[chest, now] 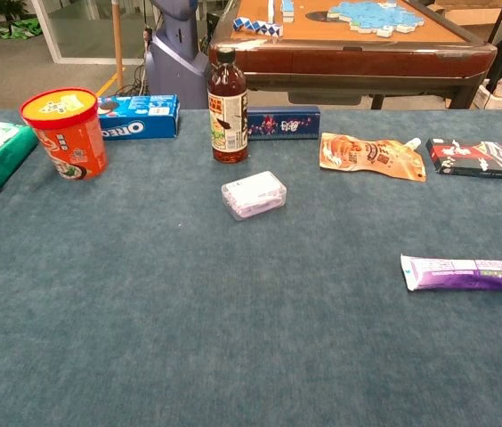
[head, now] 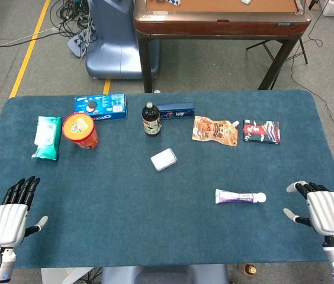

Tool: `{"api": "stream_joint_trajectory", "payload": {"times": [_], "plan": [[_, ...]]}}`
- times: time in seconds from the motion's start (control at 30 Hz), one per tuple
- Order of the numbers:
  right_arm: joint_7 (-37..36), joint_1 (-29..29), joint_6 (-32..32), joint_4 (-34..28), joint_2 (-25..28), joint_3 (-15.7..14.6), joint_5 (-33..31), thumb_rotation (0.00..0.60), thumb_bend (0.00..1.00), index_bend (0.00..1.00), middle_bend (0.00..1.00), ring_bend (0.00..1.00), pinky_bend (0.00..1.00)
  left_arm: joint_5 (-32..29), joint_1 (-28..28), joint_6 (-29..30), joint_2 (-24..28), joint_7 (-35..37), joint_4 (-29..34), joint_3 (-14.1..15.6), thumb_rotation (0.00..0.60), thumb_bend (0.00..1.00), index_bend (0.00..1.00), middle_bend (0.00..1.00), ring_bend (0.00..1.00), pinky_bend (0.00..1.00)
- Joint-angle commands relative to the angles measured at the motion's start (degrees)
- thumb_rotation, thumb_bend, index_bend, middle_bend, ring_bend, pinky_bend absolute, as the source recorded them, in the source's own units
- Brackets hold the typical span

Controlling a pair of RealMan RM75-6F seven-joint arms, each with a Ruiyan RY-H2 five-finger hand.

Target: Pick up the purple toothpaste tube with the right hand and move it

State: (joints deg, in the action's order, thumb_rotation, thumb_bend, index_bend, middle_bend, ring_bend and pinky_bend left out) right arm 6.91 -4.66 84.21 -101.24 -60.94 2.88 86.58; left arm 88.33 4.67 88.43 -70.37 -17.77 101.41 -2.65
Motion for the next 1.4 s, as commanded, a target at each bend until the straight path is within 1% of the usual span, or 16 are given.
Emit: {"api": "stream_joint_trajectory", "payload": {"times": [0.03, 0.4, 0.53, 0.7, 0.77, 0.8, 0.9, 1.03, 1.17, 1.27, 1.4], "plan": [[-0.05, 0.00, -0.05, -0.01, -0.07, -0.01, -0.02, 0.600, 0.15, 0.43, 0.44, 0.41, 0.44, 0.00, 0.06, -0.03, -0.04, 0.08, -0.02, -0.06, 0.600, 0.15, 0.00, 0.05, 0.05, 0.08], [0.42, -0.79, -1.09, -0.53, 0.64, 0.23, 0.18, 0.600, 0.15, 0.43, 0.44, 0.41, 0.44, 0.14, -0.10, 0.41, 0.01, 0.15, -0.06, -0.09, 0.600, 0.15, 0.00, 0.05, 0.05, 0.08], [1.38, -1.92, -3.16, -1.40, 0.87, 0.14, 0.08, 0.600, 0.15, 0.43, 0.44, 0.41, 0.44, 0.16, -0.20, 0.50, 0.05, 0.22, -0.08, -0.02, 0.600, 0.15, 0.00, 0.05, 0.05, 0.08], [3.64, -3.52, -6.77, -1.81, -0.19, 0.03, -1.82, 0.600, 0.15, 0.43, 0.44, 0.41, 0.44, 0.12, -0.59, 0.75, 0.14, 0.37, -0.17, 0.30, 0.600, 0.15, 0.00, 0.05, 0.05, 0.08], [5.05, -4.13, -7.94, -1.68, -0.90, 0.23, -3.05, 0.600, 0.10, 0.42, 0.43, 0.40, 0.44, 0.15, -0.80, 0.97, 0.35, 0.58, -0.05, 0.40, 0.600, 0.15, 0.00, 0.05, 0.05, 0.08], [5.70, -4.35, -8.35, -1.58, -1.26, 0.36, -3.70, 0.600, 0.06, 0.41, 0.43, 0.39, 0.44, 0.24, -0.89, 1.13, 0.44, 0.67, -0.01, 0.43, 0.600, 0.15, 0.00, 0.05, 0.05, 0.08], [8.97, -5.17, -9.53, -1.03, -2.65, 0.83, -5.85, 0.600, 0.00, 0.36, 0.39, 0.35, 0.43, 0.50, -1.16, 1.54, 0.67, 0.97, 0.07, 0.54, 0.600, 0.15, 0.00, 0.05, 0.05, 0.08], [13.73, -6.61, -12.09, -0.81, -4.29, 1.13, -9.35, 0.600, 0.00, 0.26, 0.32, 0.27, 0.37, 0.66, -1.35, 1.64, 0.75, 1.40, 0.08, 0.72, 0.600, 0.15, 0.00, 0.05, 0.05, 0.08], [16.33, -7.99, -13.78, -0.26, -5.81, 1.38, -11.19, 0.600, 0.00, 0.16, 0.27, 0.19, 0.31, 0.55, -1.35, 1.47, 0.76, 1.83, 0.03, 0.69, 0.600, 0.15, 0.00, 0.05, 0.05, 0.08], [17.67, -9.22, -15.13, 0.49, -6.85, 1.63, -12.17, 0.600, 0.00, 0.13, 0.25, 0.16, 0.28, 0.50, -1.22, 1.24, 0.80, 2.32, 0.05, 0.59, 0.600, 0.15, 0.00, 0.05, 0.05, 0.08], [19.50, -11.04, -17.03, 2.14, -8.52, 2.08, -13.67, 0.600, 0.00, 0.12, 0.23, 0.15, 0.28, 0.77, -1.01, 1.07, 0.74, 2.84, 0.02, 0.51, 0.600, 0.15, 0.00, 0.05, 0.05, 0.08]]}}
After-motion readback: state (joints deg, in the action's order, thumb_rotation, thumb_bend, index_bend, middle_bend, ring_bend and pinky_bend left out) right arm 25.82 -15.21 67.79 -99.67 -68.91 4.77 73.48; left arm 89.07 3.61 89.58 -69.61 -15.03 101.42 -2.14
